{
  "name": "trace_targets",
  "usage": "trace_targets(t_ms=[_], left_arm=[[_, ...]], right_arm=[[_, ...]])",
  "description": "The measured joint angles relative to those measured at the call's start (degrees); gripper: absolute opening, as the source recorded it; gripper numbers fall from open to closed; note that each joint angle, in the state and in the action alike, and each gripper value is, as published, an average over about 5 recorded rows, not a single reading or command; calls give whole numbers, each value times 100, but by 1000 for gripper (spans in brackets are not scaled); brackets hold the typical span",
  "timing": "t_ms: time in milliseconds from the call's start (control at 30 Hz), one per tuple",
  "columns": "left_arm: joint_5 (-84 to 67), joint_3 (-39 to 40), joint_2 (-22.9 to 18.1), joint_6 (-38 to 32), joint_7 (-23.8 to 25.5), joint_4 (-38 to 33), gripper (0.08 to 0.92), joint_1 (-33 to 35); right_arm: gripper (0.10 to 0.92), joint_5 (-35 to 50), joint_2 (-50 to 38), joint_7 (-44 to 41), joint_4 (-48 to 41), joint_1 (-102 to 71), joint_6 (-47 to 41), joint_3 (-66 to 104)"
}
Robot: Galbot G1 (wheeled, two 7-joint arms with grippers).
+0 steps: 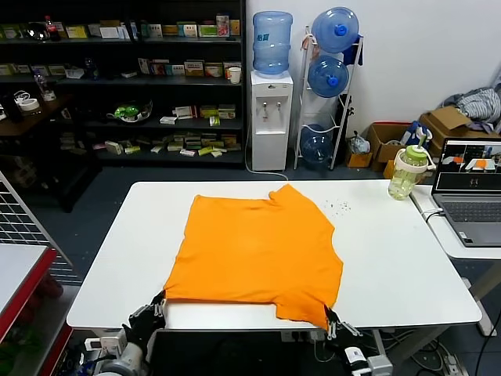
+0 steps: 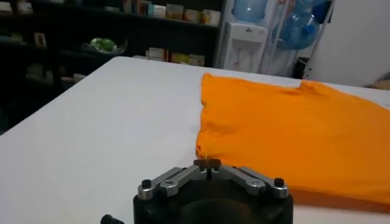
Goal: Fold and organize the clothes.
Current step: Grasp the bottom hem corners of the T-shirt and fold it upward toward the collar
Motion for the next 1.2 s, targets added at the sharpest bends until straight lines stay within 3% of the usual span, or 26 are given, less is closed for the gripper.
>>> trace_targets(t_ms=[367, 1067, 1200], left_arm=[[-175, 45, 105, -79, -32, -350, 92, 215], [-248, 814, 264, -92, 99, 1110, 92, -2026], [-238, 896, 216, -73, 95, 1335, 95, -2282]], right_arm=[[124, 389, -231, 287, 0, 510, 9, -120], [124, 1082, -482, 793, -1516, 3191, -576, -1079], [169, 1122, -477, 779, -1685, 3422, -664, -1196]])
